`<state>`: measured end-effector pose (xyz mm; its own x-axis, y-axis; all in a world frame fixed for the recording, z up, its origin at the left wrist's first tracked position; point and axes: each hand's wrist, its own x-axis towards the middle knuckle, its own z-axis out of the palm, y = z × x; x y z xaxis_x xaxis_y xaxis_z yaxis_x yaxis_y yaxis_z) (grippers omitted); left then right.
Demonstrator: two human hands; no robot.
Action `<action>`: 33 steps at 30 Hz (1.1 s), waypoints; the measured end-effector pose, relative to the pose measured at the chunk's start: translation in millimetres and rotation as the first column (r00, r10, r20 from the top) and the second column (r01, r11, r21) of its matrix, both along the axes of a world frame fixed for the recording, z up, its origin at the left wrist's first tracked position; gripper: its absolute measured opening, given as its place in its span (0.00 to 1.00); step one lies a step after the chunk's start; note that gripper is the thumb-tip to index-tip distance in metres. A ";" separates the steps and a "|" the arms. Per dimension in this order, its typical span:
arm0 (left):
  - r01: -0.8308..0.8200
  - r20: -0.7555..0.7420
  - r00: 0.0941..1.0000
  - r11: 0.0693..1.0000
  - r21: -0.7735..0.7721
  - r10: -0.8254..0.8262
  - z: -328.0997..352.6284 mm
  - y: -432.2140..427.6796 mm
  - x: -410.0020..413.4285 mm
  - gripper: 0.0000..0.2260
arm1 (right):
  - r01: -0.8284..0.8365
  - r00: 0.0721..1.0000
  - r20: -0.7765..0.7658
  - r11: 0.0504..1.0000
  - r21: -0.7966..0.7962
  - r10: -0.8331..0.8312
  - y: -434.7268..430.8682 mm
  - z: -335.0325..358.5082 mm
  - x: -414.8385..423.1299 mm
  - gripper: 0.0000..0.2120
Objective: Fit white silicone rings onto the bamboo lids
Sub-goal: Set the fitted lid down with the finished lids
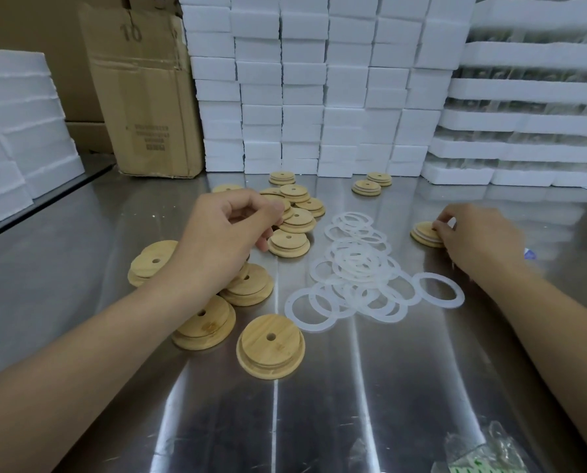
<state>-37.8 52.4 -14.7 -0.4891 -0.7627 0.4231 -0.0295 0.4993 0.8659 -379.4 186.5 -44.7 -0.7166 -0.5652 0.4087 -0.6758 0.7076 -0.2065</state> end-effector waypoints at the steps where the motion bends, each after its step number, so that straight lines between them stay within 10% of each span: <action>1: -0.002 0.000 1.000 1.000 0.002 0.002 0.0 -0.1 0.1 0.11 | 0.011 1.000 0.004 1.000 0.002 -0.011 1.8 0.0 -3.0 0.09; 10: 0.010 -0.009 1.000 1.000 0.000 -0.010 -0.7 -1.0 -0.4 0.11 | -0.426 0.848 0.338 0.904 -0.027 0.409 -3.0 -0.9 3.4 0.36; 20: 0.022 0.008 1.000 0.996 -0.089 -0.022 0.8 -5.2 1.5 0.10 | -0.407 0.875 0.278 0.913 -0.022 0.397 -4.6 -7.1 0.9 0.30; 29: 0.072 0.430 0.881 0.843 -0.534 0.197 -10.3 -10.1 10.2 0.05 | -0.449 0.880 0.176 0.893 0.013 0.440 -13.4 -10.5 5.8 0.19; 33: 0.240 0.695 0.686 0.836 -0.494 0.214 -16.2 -17.0 10.0 0.22 | -0.492 0.860 0.164 0.870 0.015 0.484 -14.0 -8.2 13.9 0.15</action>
